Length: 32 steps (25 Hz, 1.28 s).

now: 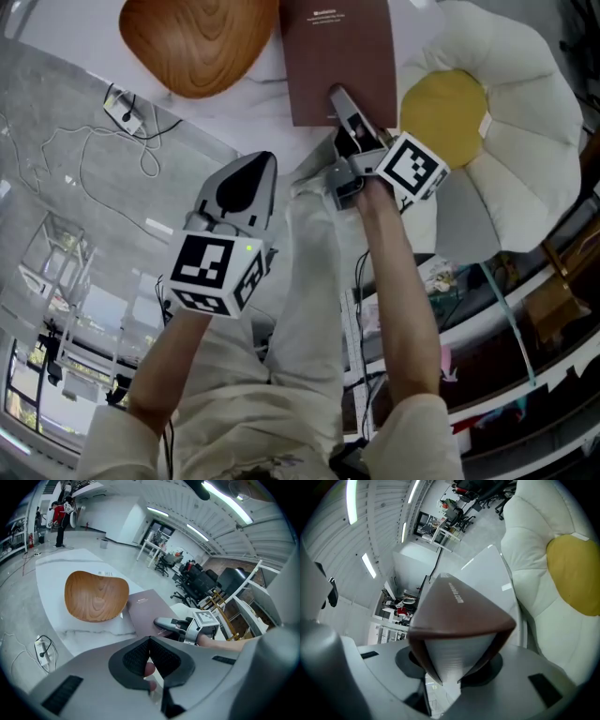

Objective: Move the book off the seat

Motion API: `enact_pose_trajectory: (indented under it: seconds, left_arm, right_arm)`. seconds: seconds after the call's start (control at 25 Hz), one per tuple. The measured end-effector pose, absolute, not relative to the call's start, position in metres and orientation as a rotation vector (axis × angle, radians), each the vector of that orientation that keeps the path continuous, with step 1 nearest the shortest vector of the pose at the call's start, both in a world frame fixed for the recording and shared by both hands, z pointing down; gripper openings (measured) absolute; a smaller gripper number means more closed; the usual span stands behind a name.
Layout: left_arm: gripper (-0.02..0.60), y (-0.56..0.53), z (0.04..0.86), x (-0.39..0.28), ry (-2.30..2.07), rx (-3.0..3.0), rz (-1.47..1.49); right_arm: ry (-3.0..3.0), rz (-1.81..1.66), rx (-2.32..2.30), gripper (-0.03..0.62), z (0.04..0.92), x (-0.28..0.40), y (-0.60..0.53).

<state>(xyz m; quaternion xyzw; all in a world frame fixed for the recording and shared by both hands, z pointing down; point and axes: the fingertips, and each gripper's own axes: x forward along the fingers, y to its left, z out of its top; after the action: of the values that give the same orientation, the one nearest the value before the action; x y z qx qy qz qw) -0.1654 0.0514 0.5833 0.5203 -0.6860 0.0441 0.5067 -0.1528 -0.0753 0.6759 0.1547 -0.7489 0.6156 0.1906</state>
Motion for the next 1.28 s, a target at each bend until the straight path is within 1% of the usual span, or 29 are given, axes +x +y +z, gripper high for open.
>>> enact_pose_trajectory:
  seconds: [0.08, 0.24, 0.4, 0.56, 0.68, 0.88, 1.04, 1.28]
  left_arm:
    - [0.011, 0.053, 0.583, -0.170, -1.659, 1.249, 0.098]
    - [0.010, 0.056, 0.584, -0.178, -1.665, 1.238, 0.080]
    - [0.011, 0.060, 0.585, -0.183, -1.670, 1.226, 0.067]
    - [0.011, 0.065, 0.587, -0.189, -1.676, 1.214, 0.057]
    - [0.010, 0.067, 0.587, -0.193, -1.689, 1.197, 0.048]
    - [0.010, 0.068, 0.585, -0.195, -1.704, 1.190, 0.036]
    - [0.011, 0.072, 0.584, -0.196, -1.708, 1.190, 0.033]
    - [0.011, 0.073, 0.584, -0.196, -1.720, 1.188, 0.032]
  right_arm:
    - [-2.077, 1.662, 0.471, 0.149, 0.685, -0.152, -0.075]
    - [-2.044, 1.575, 0.500, 0.185, 0.696, -0.164, -0.073]
    - [-1.966, 1.466, 0.584, 0.248, 0.714, -0.166, -0.074]
    - [-1.837, 1.437, 0.697, 0.331, 0.724, -0.157, -0.076]
    - [-1.747, 1.419, 0.761, 0.366, 0.728, -0.149, -0.077]
    - [-1.668, 1.375, 0.855, 0.393, 0.734, -0.140, -0.084]
    - [-1.635, 1.213, 0.889, 0.394, 0.744, -0.131, -0.087]
    - [-1.696, 1.292, 0.847, 0.394, 0.738, -0.134, -0.084]
